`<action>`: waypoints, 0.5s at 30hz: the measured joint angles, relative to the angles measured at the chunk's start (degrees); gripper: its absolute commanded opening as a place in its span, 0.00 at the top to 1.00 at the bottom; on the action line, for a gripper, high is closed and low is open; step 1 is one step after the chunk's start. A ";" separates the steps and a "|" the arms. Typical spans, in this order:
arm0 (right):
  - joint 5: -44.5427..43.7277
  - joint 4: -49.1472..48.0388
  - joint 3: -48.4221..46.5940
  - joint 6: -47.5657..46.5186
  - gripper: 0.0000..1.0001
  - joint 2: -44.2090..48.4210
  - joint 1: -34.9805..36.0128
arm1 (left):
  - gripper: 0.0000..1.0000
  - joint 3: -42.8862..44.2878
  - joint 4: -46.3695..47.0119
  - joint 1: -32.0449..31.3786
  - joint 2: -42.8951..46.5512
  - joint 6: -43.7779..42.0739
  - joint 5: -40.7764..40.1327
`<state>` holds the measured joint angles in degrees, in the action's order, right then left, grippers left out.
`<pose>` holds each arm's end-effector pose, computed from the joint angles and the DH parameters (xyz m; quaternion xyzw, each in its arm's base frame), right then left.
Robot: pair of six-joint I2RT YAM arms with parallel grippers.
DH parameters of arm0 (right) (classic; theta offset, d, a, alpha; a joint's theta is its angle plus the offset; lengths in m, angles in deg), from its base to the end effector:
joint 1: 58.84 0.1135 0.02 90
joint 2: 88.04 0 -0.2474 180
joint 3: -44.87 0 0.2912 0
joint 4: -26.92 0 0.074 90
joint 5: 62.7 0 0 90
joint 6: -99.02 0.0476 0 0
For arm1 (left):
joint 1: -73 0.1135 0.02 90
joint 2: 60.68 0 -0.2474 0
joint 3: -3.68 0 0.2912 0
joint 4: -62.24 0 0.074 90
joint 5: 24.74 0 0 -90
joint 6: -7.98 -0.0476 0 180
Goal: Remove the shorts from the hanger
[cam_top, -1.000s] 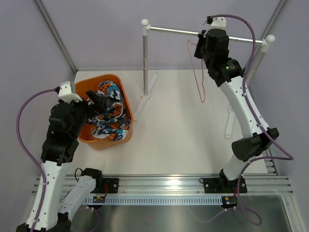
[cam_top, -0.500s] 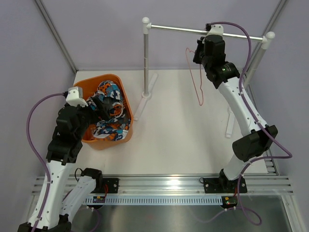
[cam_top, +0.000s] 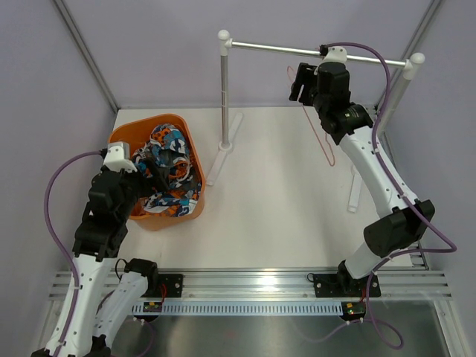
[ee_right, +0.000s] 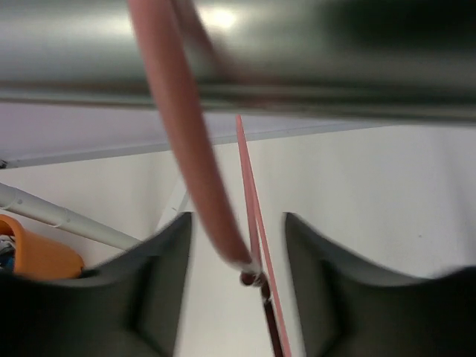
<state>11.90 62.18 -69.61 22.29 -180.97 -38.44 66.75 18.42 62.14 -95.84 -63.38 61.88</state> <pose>0.3980 0.1345 0.4391 0.0341 0.7830 0.0764 0.6164 0.1890 -0.0334 0.3590 -0.0719 0.7948 -0.1306 0.5883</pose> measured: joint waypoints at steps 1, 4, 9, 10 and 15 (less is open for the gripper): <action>0.00 0.37 0.17 0.07 0.15 0.02 0.00 | 0.01 -0.22 -0.15 0.00 0.15 -0.13 0.00; 0.02 1.29 0.33 0.26 0.01 0.04 0.00 | 0.01 -0.33 -1.05 0.00 0.20 -0.39 -0.02; 0.02 2.71 0.33 0.24 0.01 1.01 0.00 | 0.01 -0.96 -1.51 0.00 0.57 -0.74 -0.02; 0.04 3.06 0.33 0.26 0.00 1.42 0.00 | 0.01 -1.07 -1.66 0.00 0.70 -0.85 -0.04; -0.13 3.69 0.87 0.70 0.00 5.81 0.00 | 0.01 -1.09 -2.12 0.00 1.42 -1.29 -0.11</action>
<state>11.77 65.88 -68.73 22.99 -175.15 -38.44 65.66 16.30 62.14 -94.42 -64.67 61.77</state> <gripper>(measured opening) 0.993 0.988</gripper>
